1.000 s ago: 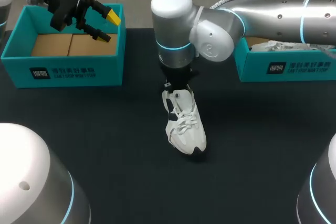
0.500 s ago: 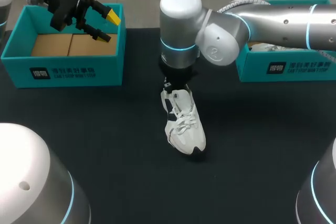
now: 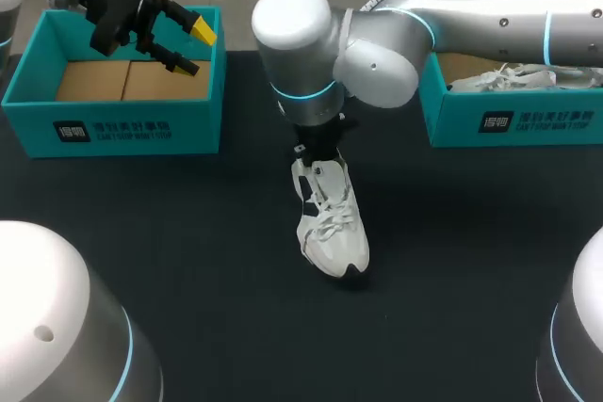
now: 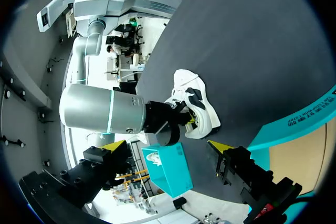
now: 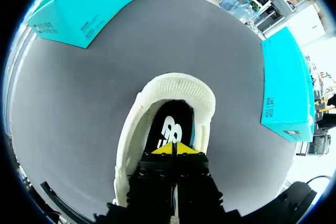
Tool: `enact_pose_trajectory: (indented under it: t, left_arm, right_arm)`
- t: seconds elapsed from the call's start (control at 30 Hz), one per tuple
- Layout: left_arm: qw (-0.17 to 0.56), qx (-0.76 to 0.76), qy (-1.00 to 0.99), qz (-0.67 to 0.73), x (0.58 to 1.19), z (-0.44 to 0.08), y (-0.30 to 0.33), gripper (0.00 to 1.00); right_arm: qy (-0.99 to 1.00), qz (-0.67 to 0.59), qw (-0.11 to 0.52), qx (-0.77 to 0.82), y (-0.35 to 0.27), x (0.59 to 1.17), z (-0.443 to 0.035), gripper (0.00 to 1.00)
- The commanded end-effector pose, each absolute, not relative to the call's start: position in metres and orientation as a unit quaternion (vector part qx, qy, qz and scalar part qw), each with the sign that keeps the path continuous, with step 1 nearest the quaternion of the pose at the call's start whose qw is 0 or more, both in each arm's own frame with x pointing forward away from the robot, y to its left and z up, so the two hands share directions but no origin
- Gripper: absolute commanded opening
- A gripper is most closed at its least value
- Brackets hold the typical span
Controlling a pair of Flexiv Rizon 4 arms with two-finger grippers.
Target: Take the shoe out of the shoebox, open the shoe tongue, remove and reinsert the insole, then place the shoe into the shoebox
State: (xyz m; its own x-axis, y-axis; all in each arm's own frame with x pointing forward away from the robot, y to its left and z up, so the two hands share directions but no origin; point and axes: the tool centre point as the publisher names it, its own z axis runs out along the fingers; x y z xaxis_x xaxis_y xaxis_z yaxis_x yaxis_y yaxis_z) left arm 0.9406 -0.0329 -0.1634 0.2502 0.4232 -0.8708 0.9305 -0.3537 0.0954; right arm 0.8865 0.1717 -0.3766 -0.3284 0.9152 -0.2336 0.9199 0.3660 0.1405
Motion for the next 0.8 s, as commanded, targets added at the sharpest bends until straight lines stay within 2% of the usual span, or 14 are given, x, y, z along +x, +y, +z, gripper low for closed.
enact_pose_trajectory:
  t: [0.03,0.27,0.8]
  left_arm:
    - [0.321,0.723,0.468,-0.394,0.941,-0.163,-0.032,1.00]
    - [0.321,0.723,0.468,-0.394,0.941,-0.163,-0.032,1.00]
    - [0.321,0.723,0.468,-0.394,0.941,-0.163,-0.032,1.00]
  right_arm:
    - [0.813,-0.011,0.153,0.562,0.169,0.882,-0.365,0.00]
    - [0.809,-0.018,0.183,0.558,0.168,0.882,-0.356,0.00]
    - [0.813,-0.014,0.170,0.556,0.173,0.888,-0.371,0.00]
